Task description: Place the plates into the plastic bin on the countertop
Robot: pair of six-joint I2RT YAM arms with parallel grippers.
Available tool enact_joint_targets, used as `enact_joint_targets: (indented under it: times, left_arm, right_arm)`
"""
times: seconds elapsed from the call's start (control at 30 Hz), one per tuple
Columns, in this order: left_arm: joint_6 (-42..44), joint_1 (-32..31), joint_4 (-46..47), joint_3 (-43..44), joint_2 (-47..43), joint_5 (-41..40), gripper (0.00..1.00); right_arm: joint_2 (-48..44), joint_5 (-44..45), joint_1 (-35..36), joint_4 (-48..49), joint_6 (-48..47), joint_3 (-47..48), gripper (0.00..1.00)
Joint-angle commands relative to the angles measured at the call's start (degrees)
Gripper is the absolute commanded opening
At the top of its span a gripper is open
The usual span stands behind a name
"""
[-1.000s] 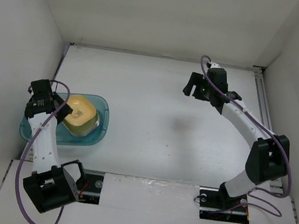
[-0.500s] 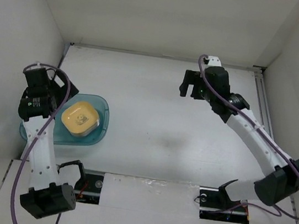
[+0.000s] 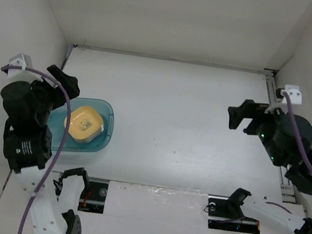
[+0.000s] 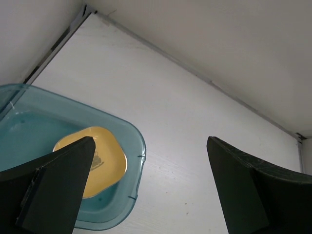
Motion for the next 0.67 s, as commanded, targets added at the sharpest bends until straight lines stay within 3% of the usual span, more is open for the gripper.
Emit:
enact_joint_targets:
  times: [0.0,0.17,0.4,0.63]
  left_arm:
    - [1.8,-0.3,1.9,4.1,-4.9,3.5,1.0]
    - [-0.3,-0.3,-1.6,8.1,-13.2,2.1,1.0]
    - [-0.9,-2.1,-0.8,-7.4,-23.2,1.4,1.0]
    - [-0.4,-3.3,-0.3,-6.2,-23.3,-0.2,1.0]
  right_arm:
    - [-5.5,1.5,0.6,-6.1,0.0,2.6,1.0]
    - [-8.2,-2.9,0.6,-8.6,0.0,4.9,1.0]
    - [-10.0,-2.3,0.6,-9.9,0.0,6.2,1.0]
    - [-10.5,-2.2,0.6,-11.2,0.0,7.9,1.0]
